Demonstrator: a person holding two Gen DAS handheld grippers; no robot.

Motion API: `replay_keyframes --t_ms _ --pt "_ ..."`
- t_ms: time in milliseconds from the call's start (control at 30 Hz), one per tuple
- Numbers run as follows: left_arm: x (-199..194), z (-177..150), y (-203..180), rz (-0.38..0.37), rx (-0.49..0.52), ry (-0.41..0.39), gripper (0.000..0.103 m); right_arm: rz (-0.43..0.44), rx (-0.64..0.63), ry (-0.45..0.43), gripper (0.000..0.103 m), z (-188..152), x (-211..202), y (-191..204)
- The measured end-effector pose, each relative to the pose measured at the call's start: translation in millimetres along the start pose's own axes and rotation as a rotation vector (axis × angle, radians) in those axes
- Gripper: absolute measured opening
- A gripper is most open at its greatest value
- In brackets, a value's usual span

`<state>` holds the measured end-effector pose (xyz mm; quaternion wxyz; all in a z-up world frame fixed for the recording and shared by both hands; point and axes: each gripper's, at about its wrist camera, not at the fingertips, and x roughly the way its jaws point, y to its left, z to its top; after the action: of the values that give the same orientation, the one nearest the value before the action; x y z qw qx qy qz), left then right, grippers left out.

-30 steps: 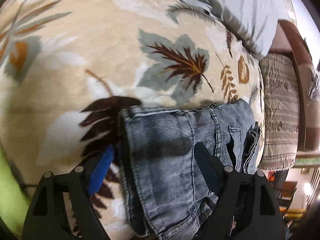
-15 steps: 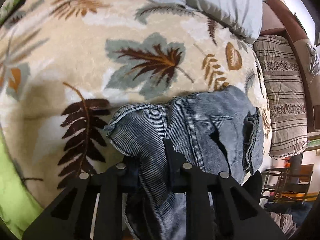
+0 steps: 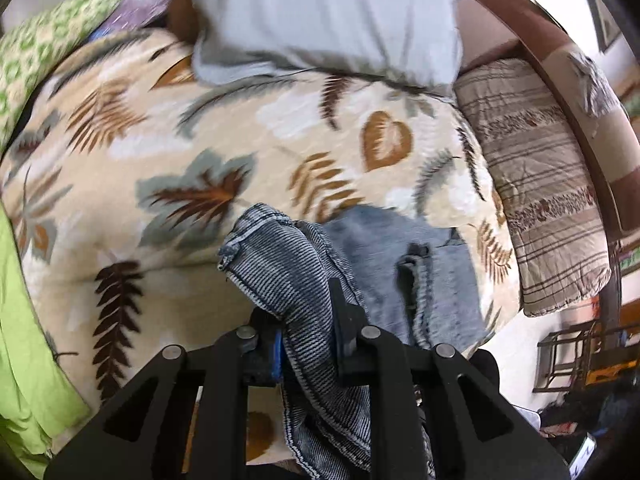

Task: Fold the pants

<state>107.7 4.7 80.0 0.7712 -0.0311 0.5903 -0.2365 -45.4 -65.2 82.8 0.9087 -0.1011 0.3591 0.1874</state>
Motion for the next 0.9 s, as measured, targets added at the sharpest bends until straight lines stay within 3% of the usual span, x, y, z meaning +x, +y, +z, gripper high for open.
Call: replay_keyframes --t_ms 233,533,900 --pt "22 16 -78 -0.003 0.073 0.015 0.015 -0.003 0.168 -0.009 0.019 -26 -30 -62" --pt "81 25 -173 0.000 0.171 0.106 0.015 0.013 0.405 0.010 0.019 -81 -54 -137" --pt "174 12 -254 0.108 0.283 0.233 0.017 0.101 0.754 0.082 0.019 -166 -51 -216"
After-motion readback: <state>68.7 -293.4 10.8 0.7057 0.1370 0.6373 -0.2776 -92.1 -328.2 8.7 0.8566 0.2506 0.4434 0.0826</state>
